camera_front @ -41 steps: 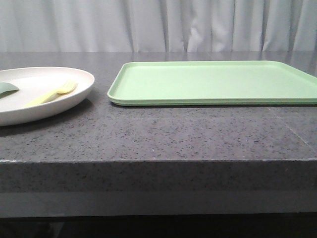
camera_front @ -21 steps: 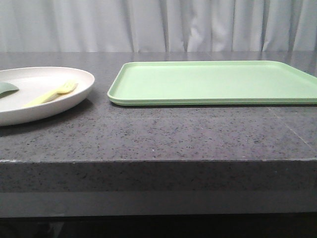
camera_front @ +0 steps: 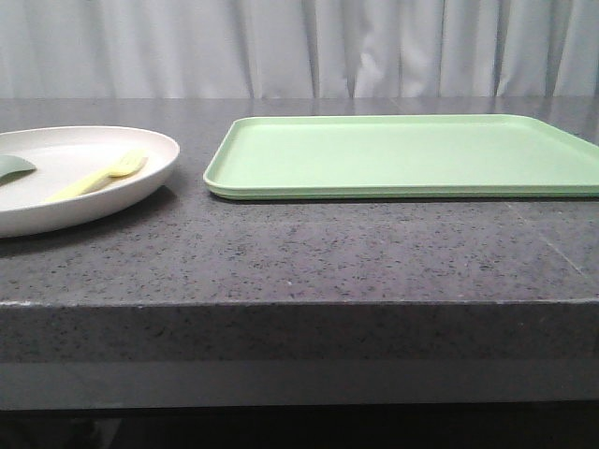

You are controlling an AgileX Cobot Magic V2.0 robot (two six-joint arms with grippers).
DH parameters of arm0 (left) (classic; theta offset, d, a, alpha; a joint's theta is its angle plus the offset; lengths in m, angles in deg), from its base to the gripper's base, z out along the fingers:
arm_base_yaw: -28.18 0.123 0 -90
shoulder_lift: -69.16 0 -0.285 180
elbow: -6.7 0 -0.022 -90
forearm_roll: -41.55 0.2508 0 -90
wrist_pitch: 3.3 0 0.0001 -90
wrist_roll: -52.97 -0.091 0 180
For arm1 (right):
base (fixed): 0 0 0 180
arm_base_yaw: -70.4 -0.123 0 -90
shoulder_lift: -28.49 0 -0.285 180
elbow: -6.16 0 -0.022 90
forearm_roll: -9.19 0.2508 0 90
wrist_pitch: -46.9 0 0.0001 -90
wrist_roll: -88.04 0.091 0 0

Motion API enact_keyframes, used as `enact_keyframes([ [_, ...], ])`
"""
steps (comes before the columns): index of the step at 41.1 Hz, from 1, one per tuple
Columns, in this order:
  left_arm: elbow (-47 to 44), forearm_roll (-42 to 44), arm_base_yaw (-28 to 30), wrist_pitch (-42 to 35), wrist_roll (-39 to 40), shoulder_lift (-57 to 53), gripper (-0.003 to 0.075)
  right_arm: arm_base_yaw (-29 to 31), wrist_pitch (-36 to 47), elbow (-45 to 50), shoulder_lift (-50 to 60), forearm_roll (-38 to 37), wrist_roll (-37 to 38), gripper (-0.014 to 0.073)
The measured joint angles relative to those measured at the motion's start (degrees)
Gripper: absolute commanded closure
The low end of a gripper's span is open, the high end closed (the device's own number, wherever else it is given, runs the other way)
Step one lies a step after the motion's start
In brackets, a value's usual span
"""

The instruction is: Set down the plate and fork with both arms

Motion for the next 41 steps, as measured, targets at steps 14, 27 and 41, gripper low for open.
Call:
enact_keyframes([
  [14, 15.3, 0.6, 0.0, 15.2, 0.0, 14.6, 0.0131, 0.0, 0.3, 0.0, 0.0, 0.0, 0.0, -0.0050],
  [27, 36.9, 2.9, 2.8, 44.4, 1.2, 34.1, 0.0132, 0.0, 0.3, 0.0, 0.0, 0.0, 0.0, -0.0050],
  [41, 40.5, 3.5, 6.0, 52.5, 3.6, 46.7, 0.0133, 0.0, 0.3, 0.0, 0.0, 0.0, 0.0, -0.0050],
])
